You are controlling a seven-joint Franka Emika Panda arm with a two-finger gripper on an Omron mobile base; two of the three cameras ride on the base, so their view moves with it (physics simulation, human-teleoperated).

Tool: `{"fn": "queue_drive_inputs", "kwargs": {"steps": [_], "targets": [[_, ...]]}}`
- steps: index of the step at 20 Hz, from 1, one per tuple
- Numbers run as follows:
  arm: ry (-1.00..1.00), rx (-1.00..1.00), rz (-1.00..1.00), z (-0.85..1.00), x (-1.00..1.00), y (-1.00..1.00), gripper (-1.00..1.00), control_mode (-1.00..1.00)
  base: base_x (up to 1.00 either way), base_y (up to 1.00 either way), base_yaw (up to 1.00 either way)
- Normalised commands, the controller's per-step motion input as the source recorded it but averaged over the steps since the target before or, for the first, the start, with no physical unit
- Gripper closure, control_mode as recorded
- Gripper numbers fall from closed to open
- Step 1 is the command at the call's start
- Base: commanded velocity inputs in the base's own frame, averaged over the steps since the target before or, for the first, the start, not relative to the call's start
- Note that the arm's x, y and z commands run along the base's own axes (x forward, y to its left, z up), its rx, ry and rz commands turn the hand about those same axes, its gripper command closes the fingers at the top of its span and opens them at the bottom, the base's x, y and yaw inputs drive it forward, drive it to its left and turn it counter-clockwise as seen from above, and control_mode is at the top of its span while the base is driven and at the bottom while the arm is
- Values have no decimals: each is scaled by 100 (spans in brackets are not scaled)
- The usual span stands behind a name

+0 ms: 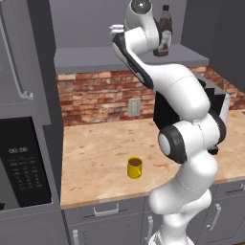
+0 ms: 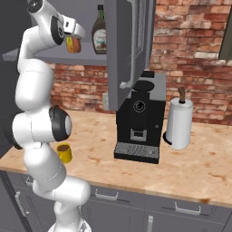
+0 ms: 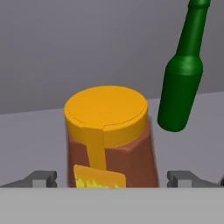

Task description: Pick the syrup bottle and honey bottle from the cabinet and place them next to the mug.

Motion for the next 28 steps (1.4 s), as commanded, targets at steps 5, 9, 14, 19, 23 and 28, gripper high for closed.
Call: {"fn": "queue_drive_inputs", "kwargs": {"steps": [5, 9, 14, 19, 23, 28], "targets": [[0, 0, 0, 0, 18, 0, -100, -100, 0, 0, 0], [0, 0, 0, 0, 11, 0, -100, -100, 0, 0, 0], [0, 0, 0, 0, 0, 0, -100, -100, 0, 0, 0], [0, 0, 0, 0, 0, 0, 100, -100, 0, 0, 0], [0, 0, 0, 0, 0, 0, 100, -100, 0, 0, 0], [-1, 0, 0, 0, -28, 0, 100, -100, 0, 0, 0]]}}
